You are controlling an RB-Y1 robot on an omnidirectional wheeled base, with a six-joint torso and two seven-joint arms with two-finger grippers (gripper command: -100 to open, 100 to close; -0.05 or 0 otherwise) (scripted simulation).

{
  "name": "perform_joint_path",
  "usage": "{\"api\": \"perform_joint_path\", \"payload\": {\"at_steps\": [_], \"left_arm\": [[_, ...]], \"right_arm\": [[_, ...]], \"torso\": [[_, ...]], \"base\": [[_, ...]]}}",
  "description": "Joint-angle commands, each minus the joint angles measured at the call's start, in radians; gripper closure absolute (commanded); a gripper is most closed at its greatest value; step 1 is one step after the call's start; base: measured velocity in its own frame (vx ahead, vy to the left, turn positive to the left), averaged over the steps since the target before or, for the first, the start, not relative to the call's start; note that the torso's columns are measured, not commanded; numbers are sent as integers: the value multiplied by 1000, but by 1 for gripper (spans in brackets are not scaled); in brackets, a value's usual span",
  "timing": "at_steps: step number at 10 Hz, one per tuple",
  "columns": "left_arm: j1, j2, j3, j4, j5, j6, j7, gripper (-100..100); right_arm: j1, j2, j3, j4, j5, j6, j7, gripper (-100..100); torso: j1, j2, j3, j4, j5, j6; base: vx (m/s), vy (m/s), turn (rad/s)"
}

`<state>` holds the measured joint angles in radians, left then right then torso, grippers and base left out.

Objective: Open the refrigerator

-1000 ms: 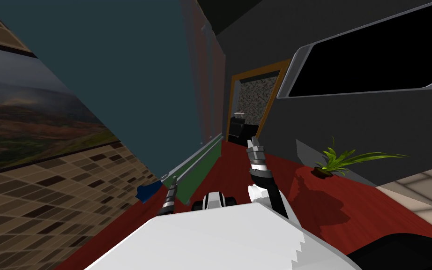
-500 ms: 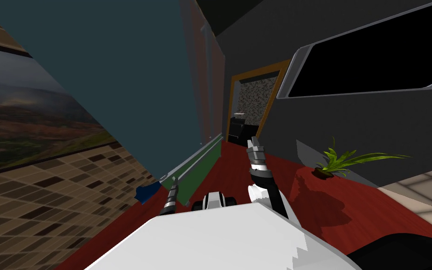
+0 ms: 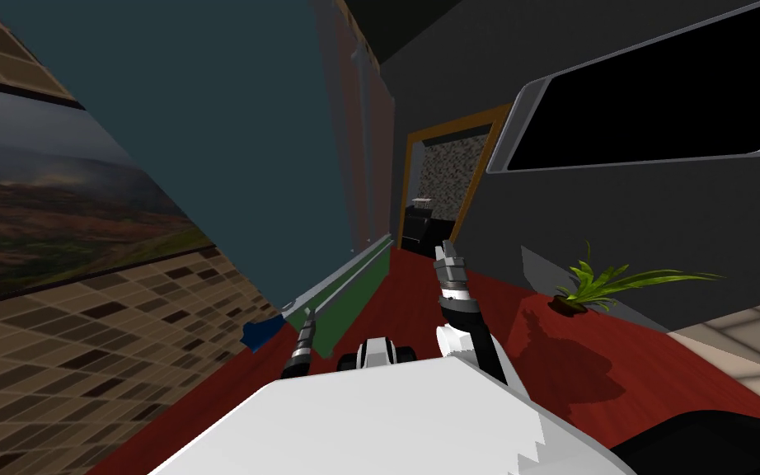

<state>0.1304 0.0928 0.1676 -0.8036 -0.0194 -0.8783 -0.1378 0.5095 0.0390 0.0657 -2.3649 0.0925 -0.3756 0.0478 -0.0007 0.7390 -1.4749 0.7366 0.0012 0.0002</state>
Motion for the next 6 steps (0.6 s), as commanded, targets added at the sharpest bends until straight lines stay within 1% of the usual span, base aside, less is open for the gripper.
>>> {"api": "perform_joint_path", "payload": {"at_steps": [1, 5, 6], "left_arm": [[-65, 25, -14, 67, 17, 6, 1, 100], [-149, 55, -28, 148, 37, 9, 2, 100], [-139, 49, -26, 141, 34, 8, 3, 100]], "right_arm": [[0, 0, 0, 0, 0, 0, 0, 0], [0, 0, 0, 0, 0, 0, 0, 0], [0, 0, 0, 0, 0, 0, 0, 0]], "torso": [[0, 0, -1, 1, -1, 0], [1, -2, -2, 2, -3, -1], [1, -2, -2, 2, -3, -1]], "base": [[-127, -146, 65], [-122, -118, 45], [-42, -46, 2]]}}
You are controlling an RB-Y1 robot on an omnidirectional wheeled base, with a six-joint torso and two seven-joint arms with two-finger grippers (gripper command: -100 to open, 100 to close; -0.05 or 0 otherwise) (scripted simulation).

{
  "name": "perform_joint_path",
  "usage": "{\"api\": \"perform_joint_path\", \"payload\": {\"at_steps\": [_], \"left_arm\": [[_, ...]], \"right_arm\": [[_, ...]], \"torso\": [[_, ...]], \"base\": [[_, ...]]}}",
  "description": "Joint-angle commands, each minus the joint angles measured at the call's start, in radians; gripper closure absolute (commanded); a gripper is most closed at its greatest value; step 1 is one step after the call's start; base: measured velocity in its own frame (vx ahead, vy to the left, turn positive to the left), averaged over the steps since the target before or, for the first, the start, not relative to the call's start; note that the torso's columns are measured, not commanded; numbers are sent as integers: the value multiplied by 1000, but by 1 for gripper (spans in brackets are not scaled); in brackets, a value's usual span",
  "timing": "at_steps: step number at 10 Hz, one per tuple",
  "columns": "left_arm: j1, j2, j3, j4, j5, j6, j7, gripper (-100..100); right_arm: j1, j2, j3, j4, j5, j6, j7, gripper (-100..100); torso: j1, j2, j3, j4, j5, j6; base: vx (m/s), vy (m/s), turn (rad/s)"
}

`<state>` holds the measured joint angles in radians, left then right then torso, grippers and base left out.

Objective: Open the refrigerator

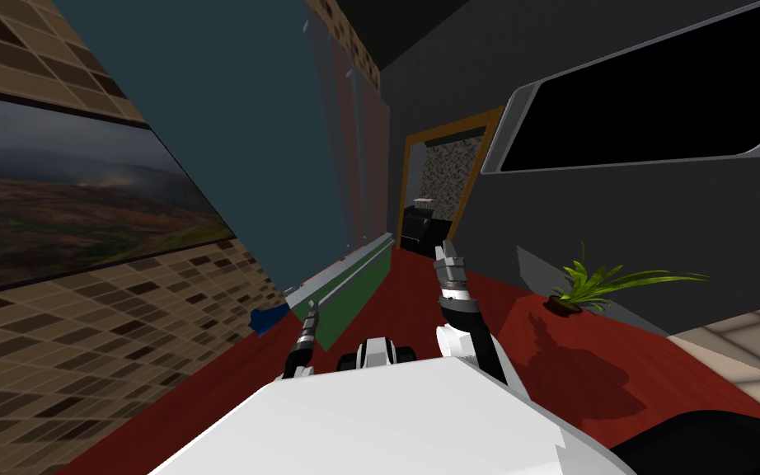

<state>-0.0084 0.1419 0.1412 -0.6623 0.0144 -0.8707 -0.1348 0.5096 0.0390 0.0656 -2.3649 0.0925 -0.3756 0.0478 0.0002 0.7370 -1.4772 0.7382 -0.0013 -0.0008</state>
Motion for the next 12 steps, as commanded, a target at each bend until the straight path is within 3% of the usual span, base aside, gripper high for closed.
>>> {"api": "perform_joint_path", "payload": {"at_steps": [1, 12], "left_arm": [[-3, -2, -2, 2, -1, 3, -2, 100], [4, -24, -12, -24, -10, 20, -17, 100]], "right_arm": [[0, 0, 0, 0, 0, 0, 0, 0], [0, 0, 0, 0, 0, 0, 0, 0]], "torso": [[2, -1, -1, 0, 0, 0], [3, -2, -1, 1, 0, 0]], "base": [[-74, -80, 18], [-111, -129, 16]]}}
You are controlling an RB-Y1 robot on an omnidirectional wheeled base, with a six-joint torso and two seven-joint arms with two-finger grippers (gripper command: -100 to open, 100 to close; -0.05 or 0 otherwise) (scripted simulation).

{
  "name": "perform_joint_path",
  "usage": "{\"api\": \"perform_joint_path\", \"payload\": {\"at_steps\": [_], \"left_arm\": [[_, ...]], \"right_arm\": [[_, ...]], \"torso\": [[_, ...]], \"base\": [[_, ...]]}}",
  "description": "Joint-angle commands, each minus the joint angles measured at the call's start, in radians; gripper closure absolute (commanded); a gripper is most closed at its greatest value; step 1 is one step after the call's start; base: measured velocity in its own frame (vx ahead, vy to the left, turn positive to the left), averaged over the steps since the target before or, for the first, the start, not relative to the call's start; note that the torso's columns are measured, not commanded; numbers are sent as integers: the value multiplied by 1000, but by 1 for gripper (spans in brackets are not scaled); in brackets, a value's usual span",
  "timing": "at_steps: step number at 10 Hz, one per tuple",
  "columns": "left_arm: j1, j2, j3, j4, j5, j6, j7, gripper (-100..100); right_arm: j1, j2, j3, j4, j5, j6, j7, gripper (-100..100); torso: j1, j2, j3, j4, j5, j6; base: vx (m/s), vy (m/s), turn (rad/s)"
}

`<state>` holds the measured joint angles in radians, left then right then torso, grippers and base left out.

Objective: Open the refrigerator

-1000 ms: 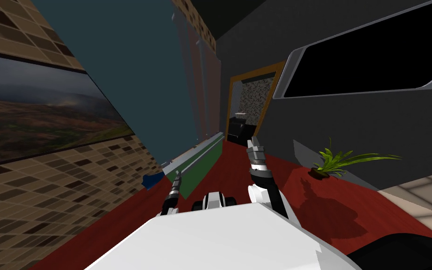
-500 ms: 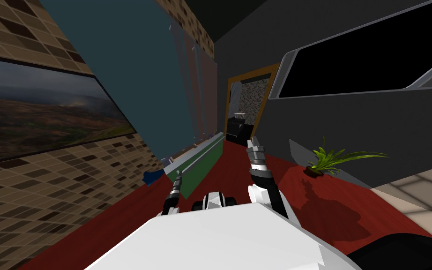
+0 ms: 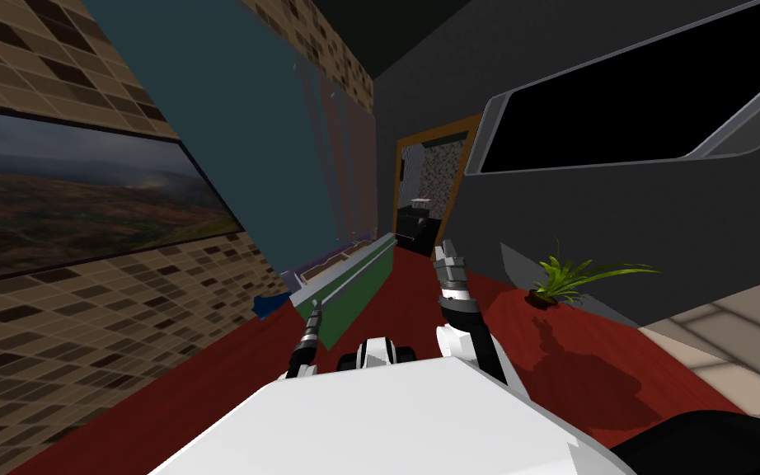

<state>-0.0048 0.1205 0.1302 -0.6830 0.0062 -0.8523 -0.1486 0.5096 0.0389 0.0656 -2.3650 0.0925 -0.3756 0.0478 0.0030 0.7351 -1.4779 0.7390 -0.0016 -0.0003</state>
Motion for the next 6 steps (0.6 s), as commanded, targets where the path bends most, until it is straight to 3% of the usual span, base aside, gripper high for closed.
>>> {"api": "perform_joint_path", "payload": {"at_steps": [1, 6], "left_arm": [[-33, 15, 0, -17, 1, 51, 9, -100], [-103, 48, 3, -42, 6, 148, 29, -100]], "right_arm": [[0, 0, 0, 0, 0, 0, 0, 0], [0, 0, 0, 0, 0, 0, 0, 0]], "torso": [[-2, 1, 0, -1, 1, 0], [-4, 3, 2, 0, 1, 0]], "base": [[-103, -88, 30], [-77, -15, 8]]}}
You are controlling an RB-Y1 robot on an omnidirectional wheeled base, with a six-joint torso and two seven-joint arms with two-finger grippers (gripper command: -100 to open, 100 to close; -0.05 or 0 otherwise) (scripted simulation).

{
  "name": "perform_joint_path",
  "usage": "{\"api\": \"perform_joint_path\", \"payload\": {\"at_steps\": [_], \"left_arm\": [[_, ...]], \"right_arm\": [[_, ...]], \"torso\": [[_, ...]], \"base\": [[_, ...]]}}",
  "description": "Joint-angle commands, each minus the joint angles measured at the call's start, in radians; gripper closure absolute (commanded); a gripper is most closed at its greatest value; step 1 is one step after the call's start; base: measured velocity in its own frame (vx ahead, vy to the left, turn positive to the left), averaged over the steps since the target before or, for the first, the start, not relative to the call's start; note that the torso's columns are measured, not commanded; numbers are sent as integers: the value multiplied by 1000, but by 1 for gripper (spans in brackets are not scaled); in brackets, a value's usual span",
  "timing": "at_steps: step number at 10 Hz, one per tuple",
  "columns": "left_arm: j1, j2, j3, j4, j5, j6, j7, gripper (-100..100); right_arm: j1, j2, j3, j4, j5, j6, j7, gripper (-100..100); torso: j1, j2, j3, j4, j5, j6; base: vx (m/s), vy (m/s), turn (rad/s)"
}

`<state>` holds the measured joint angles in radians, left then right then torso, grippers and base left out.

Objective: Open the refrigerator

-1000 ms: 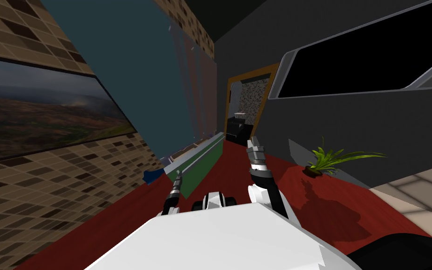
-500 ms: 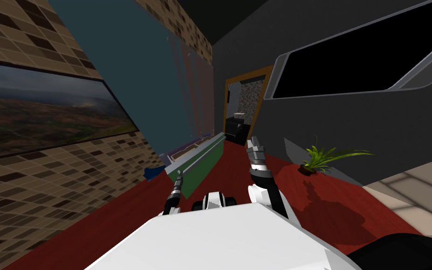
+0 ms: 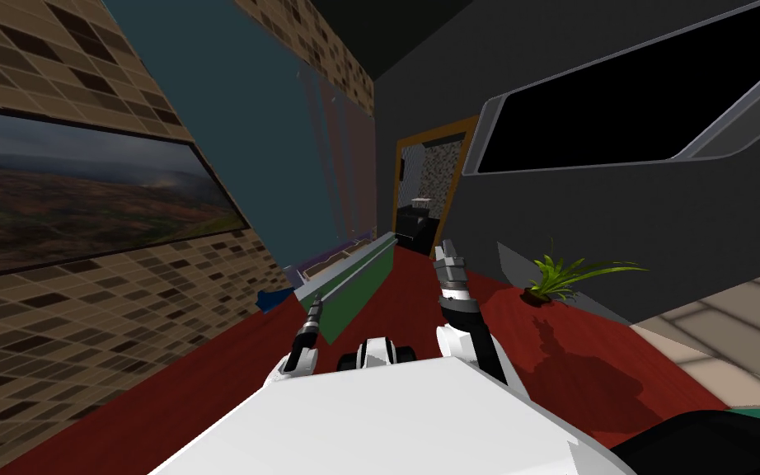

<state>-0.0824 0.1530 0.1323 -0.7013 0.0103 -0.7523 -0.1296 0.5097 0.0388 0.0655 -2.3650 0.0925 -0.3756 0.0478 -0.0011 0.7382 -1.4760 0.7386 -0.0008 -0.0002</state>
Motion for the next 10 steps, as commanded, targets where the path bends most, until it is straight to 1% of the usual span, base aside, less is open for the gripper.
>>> {"api": "perform_joint_path", "payload": {"at_steps": [1, 3, 4, 5, 7, 8, 9, 10], "left_arm": [[-43, 23, 2, -30, 3, 73, 15, -100], [-78, 40, 3, -43, 6, 121, 24, -100], [-78, 40, 3, -43, 6, 121, 24, -100], [-96, 48, 4, -49, 7, 145, 29, -100], [-96, 48, 4, -51, 7, 145, 29, -100], [-96, 48, 4, -49, 7, 145, 29, -100], [-71, 41, -1, -63, 5, 172, 31, -100], [-68, 39, -3, -60, 5, 174, 31, 0]], "right_arm": [[0, 0, 0, 0, 0, 0, 0, 0], [0, 0, 0, 0, 0, 0, 0, 0], [0, 0, 0, 0, 0, 0, 0, 0], [0, 0, 0, 0, 0, 0, 0, 0], [0, 0, 0, 0, 0, 0, 0, 0], [0, 0, 0, 0, 0, 0, 0, 0], [0, 0, 0, 0, 0, 0, 0, 0], [0, 0, 0, 0, 0, 0, 0, 0]], "torso": [[-2, 3, 1, 3, -2, -1], [-5, 8, 4, 6, -5, -1], [-5, 10, 5, 8, -6, -2], [-6, 11, 5, 10, -8, -3], [-9, 17, 8, 15, -11, -3], [-9, 15, 8, 13, -10, -2], [-9, 15, 7, 13, -10, -2], [-8, 13, 7, 10, -8, -2]], "base": [[-85, -29, 22], [-88, -34, 3], [-50, -21, -7], [-53, -20, 5], [-26, -5, 13], [0, 0, 0], [9, 2, -14], [7, -2, -15]]}}
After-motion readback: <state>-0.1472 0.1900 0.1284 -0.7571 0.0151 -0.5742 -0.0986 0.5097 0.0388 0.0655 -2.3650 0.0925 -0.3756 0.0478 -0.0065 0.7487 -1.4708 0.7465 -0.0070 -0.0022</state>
